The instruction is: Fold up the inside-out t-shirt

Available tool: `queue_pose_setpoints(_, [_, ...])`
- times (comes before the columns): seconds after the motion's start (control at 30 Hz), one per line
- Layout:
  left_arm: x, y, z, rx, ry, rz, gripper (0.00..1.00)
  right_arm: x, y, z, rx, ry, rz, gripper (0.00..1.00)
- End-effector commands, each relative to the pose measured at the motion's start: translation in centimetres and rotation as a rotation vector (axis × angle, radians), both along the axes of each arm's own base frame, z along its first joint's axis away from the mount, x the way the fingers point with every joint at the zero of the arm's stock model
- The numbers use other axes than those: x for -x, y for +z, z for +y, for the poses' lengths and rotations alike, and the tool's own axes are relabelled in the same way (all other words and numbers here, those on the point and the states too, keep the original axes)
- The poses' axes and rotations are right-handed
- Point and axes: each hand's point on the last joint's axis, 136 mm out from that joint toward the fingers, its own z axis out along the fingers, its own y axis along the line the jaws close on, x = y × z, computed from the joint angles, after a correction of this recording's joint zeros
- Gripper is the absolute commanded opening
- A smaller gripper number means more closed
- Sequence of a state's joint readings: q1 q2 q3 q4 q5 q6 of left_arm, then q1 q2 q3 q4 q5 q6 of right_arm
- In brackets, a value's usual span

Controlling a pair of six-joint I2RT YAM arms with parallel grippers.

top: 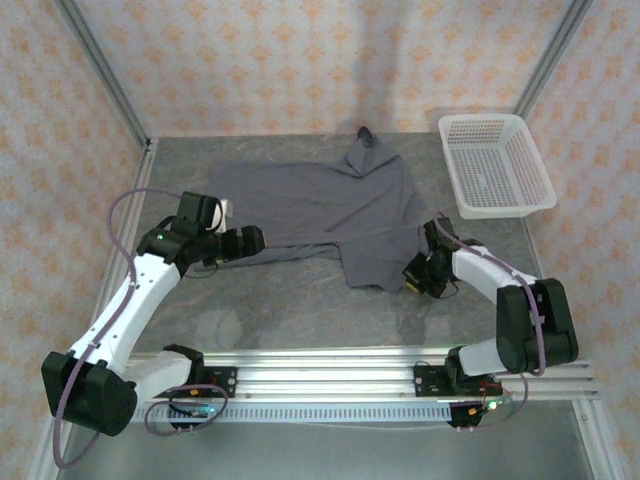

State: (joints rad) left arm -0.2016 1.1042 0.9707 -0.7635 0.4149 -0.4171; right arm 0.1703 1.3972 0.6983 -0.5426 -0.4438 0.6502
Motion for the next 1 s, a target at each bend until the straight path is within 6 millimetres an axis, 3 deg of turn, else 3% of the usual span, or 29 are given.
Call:
queue_pose_setpoints(0.0, [0.4, -0.6, 0.1, -0.015, -0.005, 0.018, 0.91, -3.6, 4.2, 2.1, -0.092, -0.01, -0.148, 0.0])
queue_pose_setpoints(0.1, [0.2, -0.3, 0.0, -0.011, -0.007, 0.008, 0.92, -7.2, 7.7, 3.6, -0.149, -0.033, -0.254, 0.0])
queue_pose_setpoints(0.2, [-0.2, -0.1, -0.1, -0.01, -0.006, 0.003, 0.91, -13.0, 10.4, 4.6, -0.167, -0.063, -0.343, 0.0])
queue_pose_setpoints(0.27, [-0.3, -0.1, -0.1, -0.011, -0.008, 0.009, 0.91, -18.1, 12.1, 5.0, -0.144, -0.079, -0.403, 0.0])
queue_pose_setpoints(0.37, [-0.3, -0.2, 0.0, -0.015, -0.005, 0.01, 0.91, -25.4, 12.7, 5.7, -0.131, -0.111, -0.448, 0.0])
queue_pose_setpoints(0.47, [-0.2, -0.1, 0.0, -0.013, 0.0, 0.002, 0.91, -31.1, 12.0, 5.3, -0.059, -0.129, -0.467, 0.0])
queue_pose_setpoints(0.5, [-0.2, 0.0, 0.0, -0.013, 0.003, -0.003, 0.91, -32.2, 11.5, 4.9, -0.021, -0.123, -0.464, 0.0])
queue_pose_setpoints(0.53, [-0.2, 0.0, 0.1, -0.013, 0.006, -0.008, 0.91, -33.5, 11.8, 4.5, 0.02, -0.107, -0.476, 0.15])
queue_pose_setpoints(0.57, [-0.1, -0.1, 0.1, -0.012, 0.008, -0.01, 0.91, -34.1, 11.8, 4.1, 0.058, -0.096, -0.463, 0.38])
queue_pose_setpoints(0.6, [-0.1, -0.2, 0.1, -0.011, 0.009, -0.008, 0.91, -34.4, 12.1, 4.0, 0.071, -0.08, -0.455, 0.44])
queue_pose_setpoints(0.7, [-0.1, -0.9, 0.3, -0.018, 0.019, 0.006, 0.91, -33.3, 13.6, 3.1, 0.104, -0.04, -0.45, 0.48])
queue_pose_setpoints(0.83, [-1.4, -2.0, 1.1, -0.039, 0.118, 0.044, 0.87, -28.1, 14.6, 3.2, 0.042, -0.018, -0.5, 0.47])
queue_pose_setpoints(0.87, [-2.0, -2.3, 1.7, -0.064, 0.155, 0.058, 0.75, -26.3, 14.1, 3.0, 0.035, -0.026, -0.506, 0.43])
queue_pose_setpoints(0.9, [-2.7, -2.6, 2.2, -0.082, 0.201, 0.072, 0.55, -24.8, 13.2, 2.5, 0.039, -0.04, -0.501, 0.37])
queue_pose_setpoints(0.93, [-3.5, -3.1, 2.9, -0.115, 0.243, 0.088, 0.24, -23.2, 12.1, 1.9, 0.056, -0.052, -0.489, 0.25])
queue_pose_setpoints(0.97, [-4.4, -3.5, 3.7, -0.147, 0.286, 0.111, 0.0, -21.9, 11.0, 1.0, 0.082, -0.061, -0.472, 0.14])
